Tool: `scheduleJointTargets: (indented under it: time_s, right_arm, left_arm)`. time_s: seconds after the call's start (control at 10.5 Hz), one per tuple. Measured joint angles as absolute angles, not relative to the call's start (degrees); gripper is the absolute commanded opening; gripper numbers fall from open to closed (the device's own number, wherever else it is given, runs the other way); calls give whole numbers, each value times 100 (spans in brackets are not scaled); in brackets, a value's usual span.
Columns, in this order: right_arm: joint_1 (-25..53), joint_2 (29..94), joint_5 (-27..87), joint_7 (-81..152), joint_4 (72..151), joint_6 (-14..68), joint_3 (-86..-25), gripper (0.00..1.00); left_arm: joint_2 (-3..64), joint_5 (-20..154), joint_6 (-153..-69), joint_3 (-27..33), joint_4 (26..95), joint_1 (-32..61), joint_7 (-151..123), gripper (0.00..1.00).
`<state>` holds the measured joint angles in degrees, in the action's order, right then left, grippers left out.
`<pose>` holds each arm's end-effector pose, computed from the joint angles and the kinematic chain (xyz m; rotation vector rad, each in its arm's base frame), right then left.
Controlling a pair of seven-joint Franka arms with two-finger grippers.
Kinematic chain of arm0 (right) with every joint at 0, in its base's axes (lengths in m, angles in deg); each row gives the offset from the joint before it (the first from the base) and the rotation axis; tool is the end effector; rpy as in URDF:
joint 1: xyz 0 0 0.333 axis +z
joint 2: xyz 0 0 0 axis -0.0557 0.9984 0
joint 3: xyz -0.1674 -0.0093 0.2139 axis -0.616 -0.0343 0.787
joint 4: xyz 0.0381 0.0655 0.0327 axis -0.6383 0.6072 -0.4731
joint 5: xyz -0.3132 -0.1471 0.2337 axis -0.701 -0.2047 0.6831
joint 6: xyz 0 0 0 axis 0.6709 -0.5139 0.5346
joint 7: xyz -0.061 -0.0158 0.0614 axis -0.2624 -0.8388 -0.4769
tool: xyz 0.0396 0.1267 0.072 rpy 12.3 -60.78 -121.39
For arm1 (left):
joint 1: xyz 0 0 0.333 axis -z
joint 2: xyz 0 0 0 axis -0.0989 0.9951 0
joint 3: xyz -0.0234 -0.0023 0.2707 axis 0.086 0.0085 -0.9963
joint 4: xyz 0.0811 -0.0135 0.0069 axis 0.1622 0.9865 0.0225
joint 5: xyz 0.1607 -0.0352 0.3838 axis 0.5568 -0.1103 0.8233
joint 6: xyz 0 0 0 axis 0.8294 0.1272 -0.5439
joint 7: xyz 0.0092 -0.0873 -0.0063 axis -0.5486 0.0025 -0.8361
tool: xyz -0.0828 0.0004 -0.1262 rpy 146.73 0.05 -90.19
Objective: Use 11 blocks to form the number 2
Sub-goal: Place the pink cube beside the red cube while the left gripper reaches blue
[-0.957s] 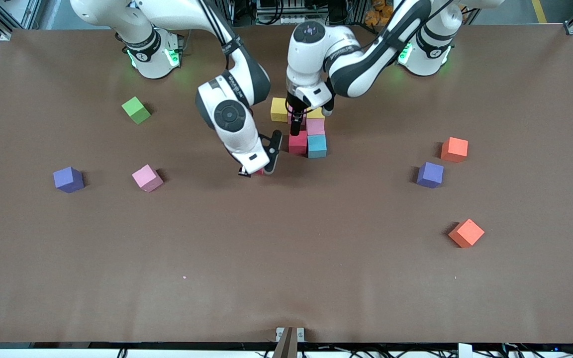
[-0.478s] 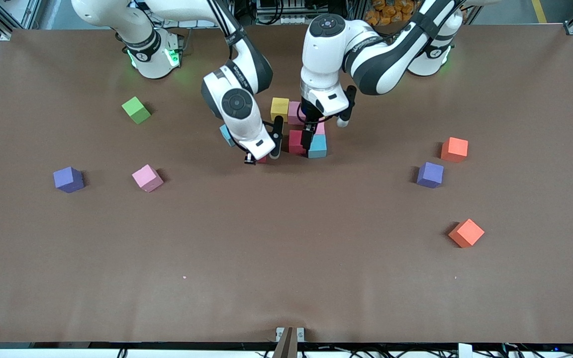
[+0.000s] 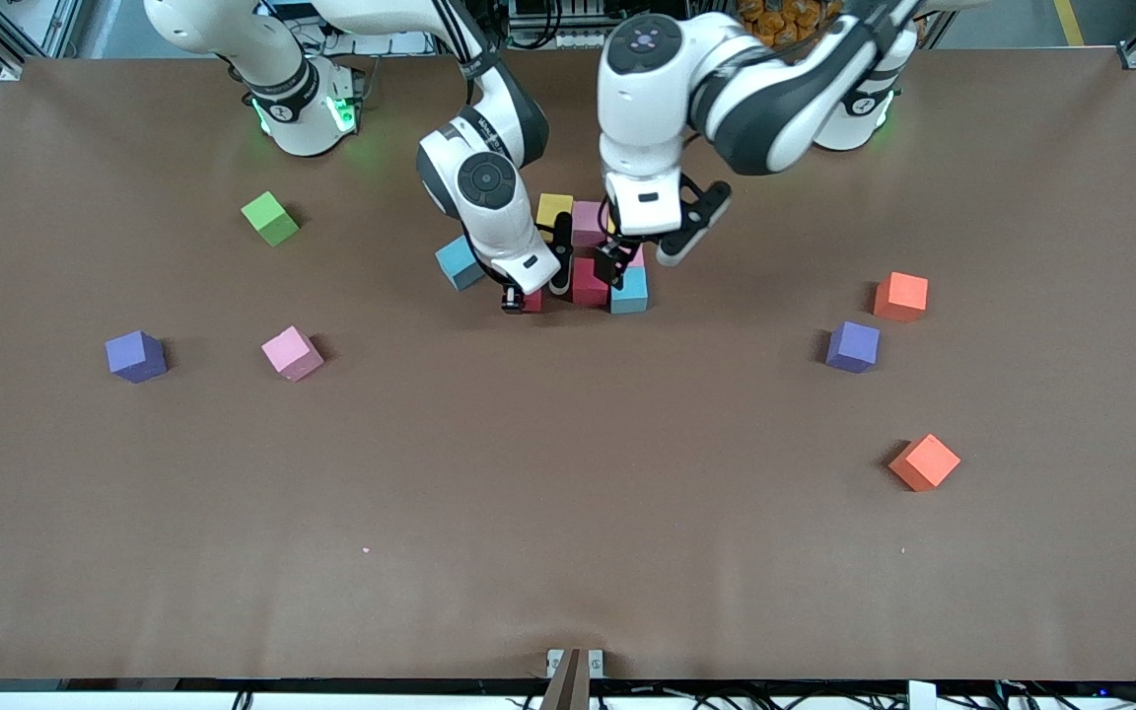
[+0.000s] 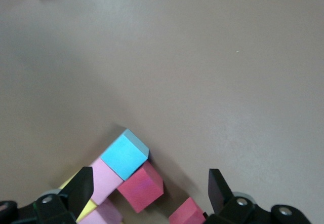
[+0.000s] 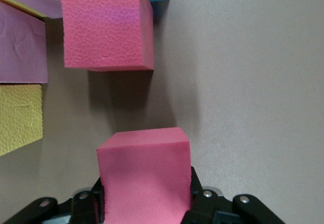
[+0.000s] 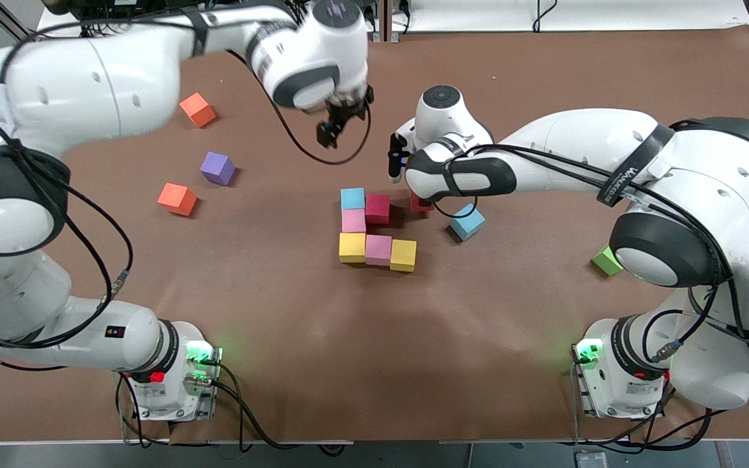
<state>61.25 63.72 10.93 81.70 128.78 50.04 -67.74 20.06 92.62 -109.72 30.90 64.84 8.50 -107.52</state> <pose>0.4058 0.4323 0.1270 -2.2487 -2.0938 0.0418 0.4453 -0.4468 0.3372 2.8902 1.2024 0.1332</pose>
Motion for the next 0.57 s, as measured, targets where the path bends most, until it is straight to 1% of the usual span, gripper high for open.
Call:
scheduleJointTargets:
  time_s: [0.19, 0.57]
  right_arm:
    - [6220, 6375, 1244, 8164, 12961, 5206, -6754, 0]
    - [6382, 6416, 1751, 8153, 13078, 5448, -6743, 0]
  left_arm:
    - [2007, 8998, -10527, 3082, 6227, 352, -9047, 100]
    - [2072, 8951, -10037, 3054, 6244, -757, -5562, 100]
